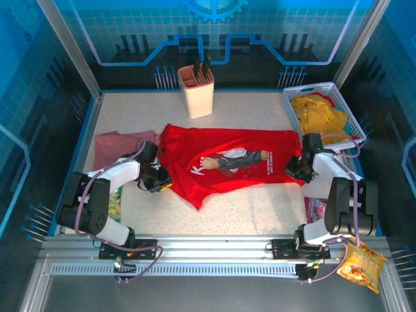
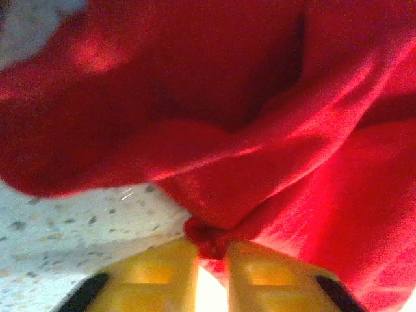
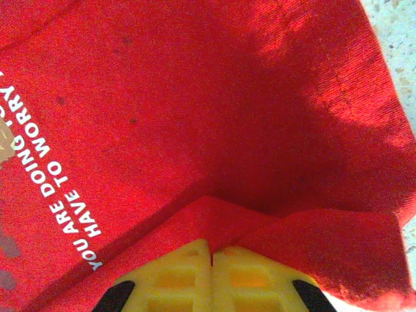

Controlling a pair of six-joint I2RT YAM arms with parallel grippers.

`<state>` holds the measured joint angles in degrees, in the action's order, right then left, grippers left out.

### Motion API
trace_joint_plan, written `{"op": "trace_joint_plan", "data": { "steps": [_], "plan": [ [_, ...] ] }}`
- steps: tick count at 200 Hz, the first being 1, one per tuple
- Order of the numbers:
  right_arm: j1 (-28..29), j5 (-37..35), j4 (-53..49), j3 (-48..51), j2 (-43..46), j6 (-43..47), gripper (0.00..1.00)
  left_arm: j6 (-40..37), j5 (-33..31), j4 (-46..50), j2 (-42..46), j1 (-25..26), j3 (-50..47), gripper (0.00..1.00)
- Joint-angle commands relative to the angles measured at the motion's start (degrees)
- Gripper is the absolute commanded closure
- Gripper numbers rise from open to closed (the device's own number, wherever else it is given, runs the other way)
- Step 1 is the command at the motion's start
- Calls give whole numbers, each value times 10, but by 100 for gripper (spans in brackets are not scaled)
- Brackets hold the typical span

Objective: Fold and stack the t-shirts

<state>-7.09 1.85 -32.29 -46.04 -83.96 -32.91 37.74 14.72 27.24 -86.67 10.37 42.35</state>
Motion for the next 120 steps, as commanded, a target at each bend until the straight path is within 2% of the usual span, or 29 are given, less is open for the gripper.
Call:
{"op": "trace_joint_plan", "data": {
  "steps": [1, 47, 84, 106, 120],
  "plan": [
    [-10, 6, -2, 6, 7, 8, 100, -11, -4, 12, -7, 8, 40, 100],
    [-11, 7, 0, 9, 3, 10, 100, -39, -24, 138, -13, 55, 145, 100],
    [-12, 10, 4, 11, 0, 12, 100, -45, -41, 173, -73, 90, 233, 100],
    [-12, 16, 5, 11, -1, 13, 100, -56, -37, 184, -142, 106, 286, 86],
    [-12, 17, 4, 10, 0, 14, 100, -66, -43, 197, -171, 113, 309, 69]
  ]
}}
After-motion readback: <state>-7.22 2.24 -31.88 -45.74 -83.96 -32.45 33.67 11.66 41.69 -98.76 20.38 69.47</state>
